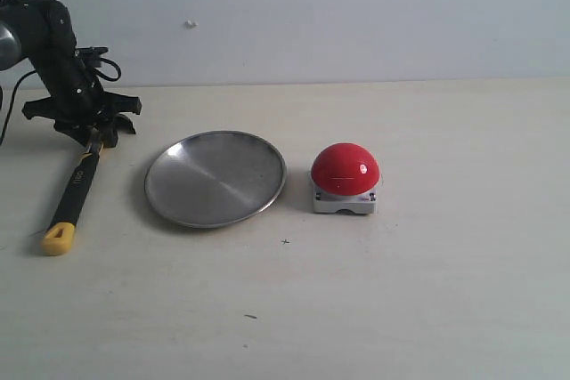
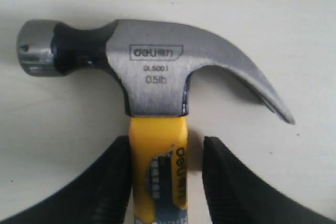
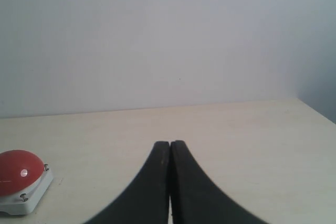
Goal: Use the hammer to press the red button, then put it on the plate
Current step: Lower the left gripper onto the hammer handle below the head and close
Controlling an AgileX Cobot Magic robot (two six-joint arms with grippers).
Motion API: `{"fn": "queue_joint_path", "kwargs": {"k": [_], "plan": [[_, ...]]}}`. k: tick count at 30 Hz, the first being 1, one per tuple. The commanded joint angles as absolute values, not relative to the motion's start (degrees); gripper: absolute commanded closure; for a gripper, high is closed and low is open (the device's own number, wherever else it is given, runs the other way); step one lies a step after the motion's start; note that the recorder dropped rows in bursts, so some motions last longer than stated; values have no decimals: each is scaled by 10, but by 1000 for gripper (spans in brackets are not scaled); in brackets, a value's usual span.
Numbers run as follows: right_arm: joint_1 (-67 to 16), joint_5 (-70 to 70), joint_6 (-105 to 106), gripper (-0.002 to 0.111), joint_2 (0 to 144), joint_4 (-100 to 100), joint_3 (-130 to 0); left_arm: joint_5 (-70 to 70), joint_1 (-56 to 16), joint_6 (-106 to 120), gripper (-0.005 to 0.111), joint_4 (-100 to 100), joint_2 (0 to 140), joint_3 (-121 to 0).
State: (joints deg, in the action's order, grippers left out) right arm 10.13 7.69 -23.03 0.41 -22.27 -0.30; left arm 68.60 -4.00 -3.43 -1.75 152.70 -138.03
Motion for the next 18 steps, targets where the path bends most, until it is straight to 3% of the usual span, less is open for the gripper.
{"fn": "queue_joint_path", "kwargs": {"k": [1, 18], "plan": [[106, 72, -227, 108, 0, -220, 0, 700, -40, -31, 63, -23, 1527, -1379], [106, 72, -227, 108, 0, -220, 0, 700, -39, -37, 63, 13, 1527, -1379]]}}
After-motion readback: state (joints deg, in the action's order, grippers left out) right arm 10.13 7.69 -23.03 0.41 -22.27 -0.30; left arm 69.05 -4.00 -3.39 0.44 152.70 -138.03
